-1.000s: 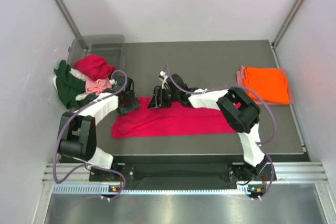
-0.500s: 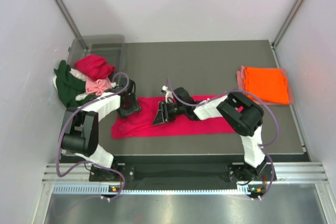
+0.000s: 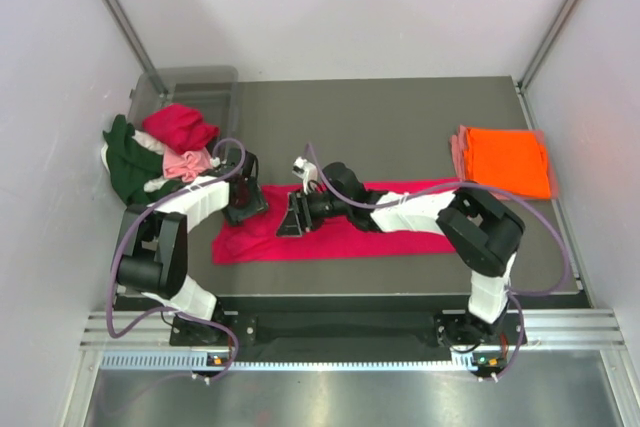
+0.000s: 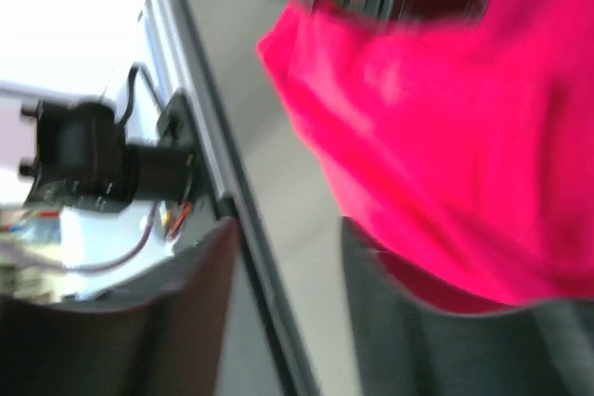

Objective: Fold and stack the t-shirts
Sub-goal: Fold the tshirt

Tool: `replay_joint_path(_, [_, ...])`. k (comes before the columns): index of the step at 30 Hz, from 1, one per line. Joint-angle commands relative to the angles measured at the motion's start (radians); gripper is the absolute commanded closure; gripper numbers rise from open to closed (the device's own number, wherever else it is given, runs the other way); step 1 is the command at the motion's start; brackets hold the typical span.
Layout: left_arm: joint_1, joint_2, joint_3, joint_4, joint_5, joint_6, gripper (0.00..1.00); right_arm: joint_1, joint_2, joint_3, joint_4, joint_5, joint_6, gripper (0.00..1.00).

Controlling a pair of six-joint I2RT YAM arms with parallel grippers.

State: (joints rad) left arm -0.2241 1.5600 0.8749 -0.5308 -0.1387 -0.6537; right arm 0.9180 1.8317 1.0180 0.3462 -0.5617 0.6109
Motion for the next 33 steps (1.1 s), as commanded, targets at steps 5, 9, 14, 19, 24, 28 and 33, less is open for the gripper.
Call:
replay_joint_path(5, [0.014,-0.031,-0.014,-0.020,-0.022,-0.030,0.34,-0.005,0.147,0.223,-0.015,0.115,-0.059,0.42])
replay_joint_path(9, [0.034,-0.029,-0.002,-0.058,-0.021,-0.063,0.35,-0.027,0.225,0.278,0.005,0.105,-0.037,0.42])
replay_joint_path(14, [0.058,-0.049,-0.020,-0.040,0.033,-0.061,0.36,-0.068,0.285,0.272,0.112,0.080,0.033,0.41])
replay_joint_path(19, [0.060,-0.040,-0.025,-0.034,0.033,-0.058,0.37,-0.074,0.348,0.304,0.103,0.046,0.056,0.41])
replay_joint_path(24, [0.062,-0.034,-0.033,-0.028,0.031,-0.057,0.37,-0.070,0.313,0.202,0.137,0.008,0.082,0.42])
replay_joint_path(28, [0.063,-0.037,-0.037,-0.024,0.016,-0.060,0.37,-0.051,0.236,0.076,0.143,0.000,0.052,0.44])
replay_joint_path(33, [0.062,-0.032,-0.042,-0.018,0.005,-0.063,0.37,-0.028,0.108,-0.080,0.215,-0.056,0.027,0.48])
